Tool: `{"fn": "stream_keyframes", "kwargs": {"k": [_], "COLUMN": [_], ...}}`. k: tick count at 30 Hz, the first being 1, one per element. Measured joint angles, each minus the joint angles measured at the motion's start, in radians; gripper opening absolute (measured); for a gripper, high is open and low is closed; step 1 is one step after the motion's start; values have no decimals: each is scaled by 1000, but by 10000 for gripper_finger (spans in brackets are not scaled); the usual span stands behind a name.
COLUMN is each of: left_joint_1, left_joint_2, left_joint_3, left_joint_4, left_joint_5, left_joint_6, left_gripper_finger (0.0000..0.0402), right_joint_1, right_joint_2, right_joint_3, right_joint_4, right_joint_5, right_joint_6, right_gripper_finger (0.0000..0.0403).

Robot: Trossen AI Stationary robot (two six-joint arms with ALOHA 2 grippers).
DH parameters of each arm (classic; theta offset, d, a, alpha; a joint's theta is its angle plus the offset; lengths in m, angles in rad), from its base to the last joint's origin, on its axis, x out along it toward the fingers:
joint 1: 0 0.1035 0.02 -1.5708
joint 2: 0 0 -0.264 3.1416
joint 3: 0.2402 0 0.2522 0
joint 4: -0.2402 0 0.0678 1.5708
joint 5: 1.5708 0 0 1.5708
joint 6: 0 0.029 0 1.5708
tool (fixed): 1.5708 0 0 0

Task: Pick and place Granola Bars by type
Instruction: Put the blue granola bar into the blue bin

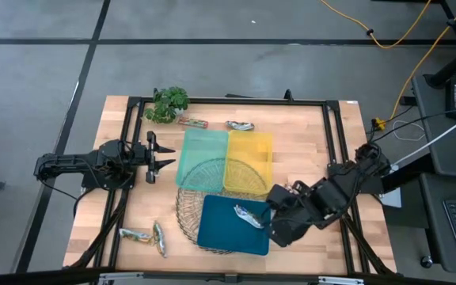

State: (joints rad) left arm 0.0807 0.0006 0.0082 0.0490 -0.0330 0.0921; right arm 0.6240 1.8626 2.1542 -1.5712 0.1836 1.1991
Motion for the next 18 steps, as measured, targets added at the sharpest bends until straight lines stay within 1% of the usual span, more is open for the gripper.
{"fn": "stream_keyframes", "kwargs": {"k": [4,8,15,18], "left_joint_1": [0,0,0,0], "left_joint_2": [0,0,0,0], "left_joint_3": [0,0,0,0], "left_joint_4": [0,0,0,0], "left_joint_5": [0,0,0,0], "left_joint_6": [0,0,0,0], "left_gripper_finger": [143,143,143,143], "right_joint_1": [45,84,149,158], "right_joint_2": [-2,-2,-2,-2], "right_joint_3": [-23,-57,-130,-173], "right_joint_4": [0,0,0,1], "right_joint_5": [33,31,18,-24], "right_joint_6": [114,218,391,427], "right_gripper_finger": [141,141,141,141]}}
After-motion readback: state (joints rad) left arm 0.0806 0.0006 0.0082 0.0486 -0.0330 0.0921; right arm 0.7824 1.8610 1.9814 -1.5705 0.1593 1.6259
